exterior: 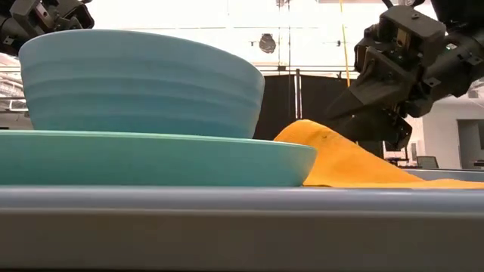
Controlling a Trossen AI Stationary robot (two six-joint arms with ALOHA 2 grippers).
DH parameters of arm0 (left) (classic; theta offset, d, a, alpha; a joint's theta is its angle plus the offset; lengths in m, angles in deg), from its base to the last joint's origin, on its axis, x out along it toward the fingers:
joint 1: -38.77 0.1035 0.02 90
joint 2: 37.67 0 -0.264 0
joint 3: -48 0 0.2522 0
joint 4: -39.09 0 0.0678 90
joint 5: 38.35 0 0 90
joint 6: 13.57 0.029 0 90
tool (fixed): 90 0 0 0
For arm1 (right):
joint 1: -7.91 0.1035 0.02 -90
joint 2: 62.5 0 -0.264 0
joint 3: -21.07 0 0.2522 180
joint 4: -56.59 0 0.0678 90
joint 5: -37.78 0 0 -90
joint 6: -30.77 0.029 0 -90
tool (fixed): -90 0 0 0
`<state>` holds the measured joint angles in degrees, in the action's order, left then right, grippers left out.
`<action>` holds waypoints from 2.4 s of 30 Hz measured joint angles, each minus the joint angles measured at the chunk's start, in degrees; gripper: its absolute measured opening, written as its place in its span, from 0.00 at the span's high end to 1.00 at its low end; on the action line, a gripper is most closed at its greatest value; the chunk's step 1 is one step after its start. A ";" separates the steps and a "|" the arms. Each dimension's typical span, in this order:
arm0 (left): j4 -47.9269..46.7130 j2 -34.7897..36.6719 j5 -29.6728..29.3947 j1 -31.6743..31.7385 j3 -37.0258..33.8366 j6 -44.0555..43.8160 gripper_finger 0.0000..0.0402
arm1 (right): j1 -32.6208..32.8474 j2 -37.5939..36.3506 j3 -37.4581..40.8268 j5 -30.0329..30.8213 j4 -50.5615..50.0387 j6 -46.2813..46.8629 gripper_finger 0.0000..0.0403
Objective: Set up tray
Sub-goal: Put the yellow napkin on the blue serving tray to the top right of the green plate
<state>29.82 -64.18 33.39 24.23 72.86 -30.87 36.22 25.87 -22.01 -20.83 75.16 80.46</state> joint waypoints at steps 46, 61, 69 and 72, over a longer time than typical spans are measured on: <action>0.02 -0.06 -0.35 0.01 0.02 -2.54 0.72 | -15.94 10.47 -17.69 -37.67 -28.98 -25.37 1.00; -0.19 -0.06 -0.26 -0.01 0.02 -2.23 0.72 | -12.76 9.16 -17.81 -20.29 -44.24 -4.08 1.00; -0.95 -0.10 0.20 -0.01 0.02 -1.92 0.72 | -7.56 8.44 -17.70 -17.83 -50.65 6.57 1.00; -1.40 -0.10 0.20 -0.01 0.02 -1.98 0.72 | -5.60 8.35 -17.70 -18.31 -52.51 10.26 1.00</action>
<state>28.41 -64.28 33.59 24.22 72.88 -32.85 30.62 34.22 -39.71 -39.14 22.66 90.72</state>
